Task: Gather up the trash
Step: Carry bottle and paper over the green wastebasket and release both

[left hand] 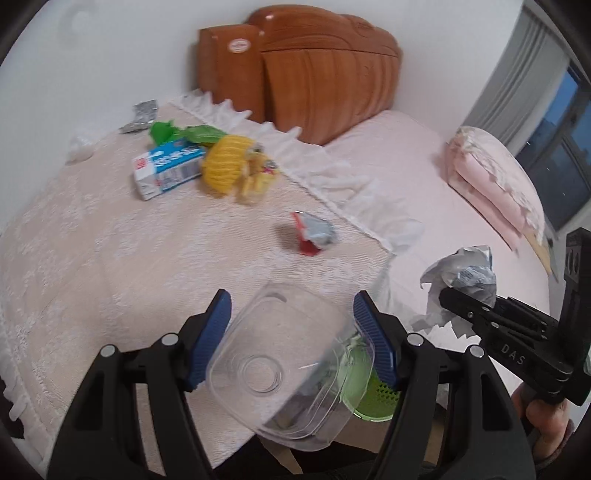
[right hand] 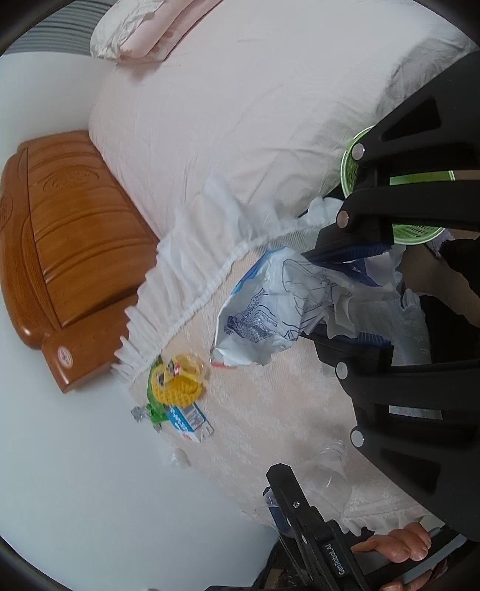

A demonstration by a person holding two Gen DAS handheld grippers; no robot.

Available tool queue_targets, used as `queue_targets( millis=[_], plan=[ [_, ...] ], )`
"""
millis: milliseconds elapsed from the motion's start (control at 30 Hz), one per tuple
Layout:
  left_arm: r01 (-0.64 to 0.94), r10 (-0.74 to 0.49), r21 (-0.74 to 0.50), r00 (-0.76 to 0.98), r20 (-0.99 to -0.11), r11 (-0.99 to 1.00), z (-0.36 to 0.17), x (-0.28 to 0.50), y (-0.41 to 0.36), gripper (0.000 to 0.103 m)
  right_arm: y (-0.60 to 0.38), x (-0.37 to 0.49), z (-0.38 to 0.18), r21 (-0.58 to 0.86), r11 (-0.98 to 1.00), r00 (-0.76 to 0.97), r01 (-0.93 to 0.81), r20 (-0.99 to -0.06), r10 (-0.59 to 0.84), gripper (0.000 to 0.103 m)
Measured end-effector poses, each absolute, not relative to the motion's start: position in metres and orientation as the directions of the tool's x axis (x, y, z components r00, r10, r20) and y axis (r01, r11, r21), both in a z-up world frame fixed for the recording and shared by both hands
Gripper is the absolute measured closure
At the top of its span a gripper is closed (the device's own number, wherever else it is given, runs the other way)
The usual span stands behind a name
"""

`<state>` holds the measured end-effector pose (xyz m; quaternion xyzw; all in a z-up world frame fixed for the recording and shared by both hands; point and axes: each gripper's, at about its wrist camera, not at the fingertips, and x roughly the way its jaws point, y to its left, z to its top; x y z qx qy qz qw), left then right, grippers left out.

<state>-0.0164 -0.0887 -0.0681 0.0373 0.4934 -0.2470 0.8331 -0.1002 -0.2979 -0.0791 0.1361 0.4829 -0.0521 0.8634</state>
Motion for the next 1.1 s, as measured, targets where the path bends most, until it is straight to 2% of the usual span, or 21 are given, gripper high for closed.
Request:
queue_targets(
  millis=[200, 367, 633, 700, 800, 1100],
  plan=[
    [0.684, -0.446, -0.17, 0.248, -0.86, 0.709, -0.084, -0.056, -0.184, 0.037, -0.352, -0.161, -0.087, 0.111, 0.922, 0.489, 0.37, -0.868, -0.091, 0.071],
    [0.792, -0.474, -0.197, 0.13, -0.871, 0.578, -0.104, -0.085, -0.252, 0.037, -0.395, -0.205, -0.099, 0.036, 0.875, 0.418, 0.483, -0.888, -0.194, 0.071],
    [0.788, -0.431, -0.239, 0.037, -0.902, 0.567, -0.134, -0.103, -0.292, 0.035, -0.438, -0.245, -0.113, 0.042, 0.825, 0.387, 0.564, -0.895, -0.22, 0.071],
    [0.778, -0.431, -0.252, 0.027, -0.902, 0.575, -0.135, -0.103, -0.293, 0.028, -0.442, -0.248, -0.115, 0.048, 0.824, 0.389, 0.565, -0.896, -0.214, 0.071],
    [0.772, -0.447, -0.258, 0.038, -0.894, 0.581, -0.132, -0.103, -0.287, 0.021, -0.443, -0.247, -0.118, 0.055, 0.829, 0.389, 0.556, -0.899, -0.202, 0.071],
    [0.752, -0.493, -0.216, 0.162, -0.855, 0.622, -0.101, -0.097, -0.265, 0.01, -0.431, -0.234, -0.133, 0.062, 0.858, 0.364, 0.51, -0.92, -0.149, 0.069]
  ],
)
